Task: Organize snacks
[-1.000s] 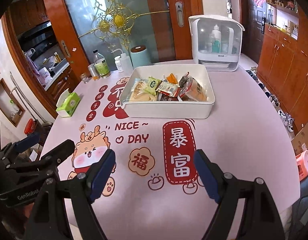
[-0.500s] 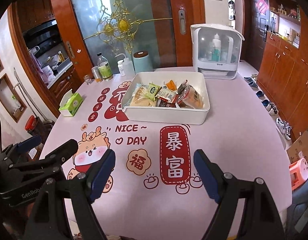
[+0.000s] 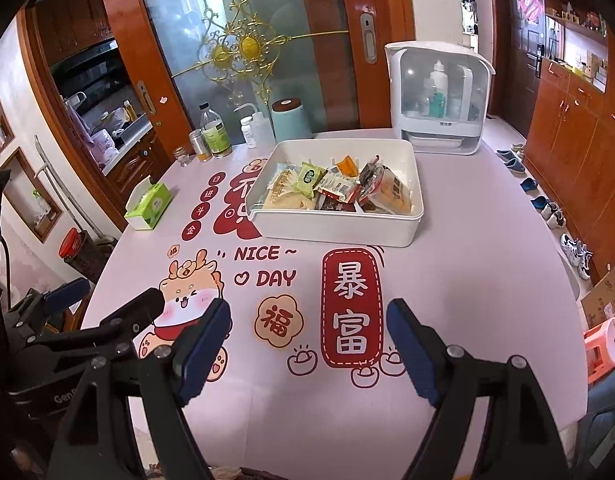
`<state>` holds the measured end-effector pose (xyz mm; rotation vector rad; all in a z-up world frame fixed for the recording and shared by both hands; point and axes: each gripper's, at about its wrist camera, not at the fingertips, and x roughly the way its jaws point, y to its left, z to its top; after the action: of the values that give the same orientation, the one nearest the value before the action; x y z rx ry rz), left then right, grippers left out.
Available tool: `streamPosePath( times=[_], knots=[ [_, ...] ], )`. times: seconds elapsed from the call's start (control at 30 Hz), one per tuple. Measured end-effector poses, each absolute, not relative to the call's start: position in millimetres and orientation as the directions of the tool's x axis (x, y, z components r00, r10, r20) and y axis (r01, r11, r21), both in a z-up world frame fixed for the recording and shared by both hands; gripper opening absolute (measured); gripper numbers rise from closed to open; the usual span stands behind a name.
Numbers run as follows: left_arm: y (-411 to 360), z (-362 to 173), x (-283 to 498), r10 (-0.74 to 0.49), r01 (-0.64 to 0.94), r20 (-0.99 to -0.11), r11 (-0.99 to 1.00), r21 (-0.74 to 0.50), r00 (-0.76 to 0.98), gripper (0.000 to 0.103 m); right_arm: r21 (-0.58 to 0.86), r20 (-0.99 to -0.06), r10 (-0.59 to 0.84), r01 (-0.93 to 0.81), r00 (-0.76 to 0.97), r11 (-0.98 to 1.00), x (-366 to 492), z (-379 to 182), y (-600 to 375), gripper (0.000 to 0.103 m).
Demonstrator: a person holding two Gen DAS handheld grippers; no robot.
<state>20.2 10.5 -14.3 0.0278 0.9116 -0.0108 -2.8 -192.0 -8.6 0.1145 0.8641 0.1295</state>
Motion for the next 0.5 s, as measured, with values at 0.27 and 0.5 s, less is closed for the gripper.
streamPosePath(
  times=[0.27, 0.5],
  knots=[
    [10.9, -14.0, 19.7, 0.006, 0.021, -0.792, 1.0, 0.023, 0.611, 0.102, 0.149, -0.755, 0.16, -0.072, 0.636, 0.986, -0.2, -9.3, -193.6, 0.081],
    [10.3, -14.6, 19.9, 0.003, 0.02, -0.795, 1.0, 0.02, 0.607, 0.102, 0.148, -0.755, 0.158, -0.069, 0.636, 0.987, -0.1, -9.2, -193.2, 0.081]
  ],
)
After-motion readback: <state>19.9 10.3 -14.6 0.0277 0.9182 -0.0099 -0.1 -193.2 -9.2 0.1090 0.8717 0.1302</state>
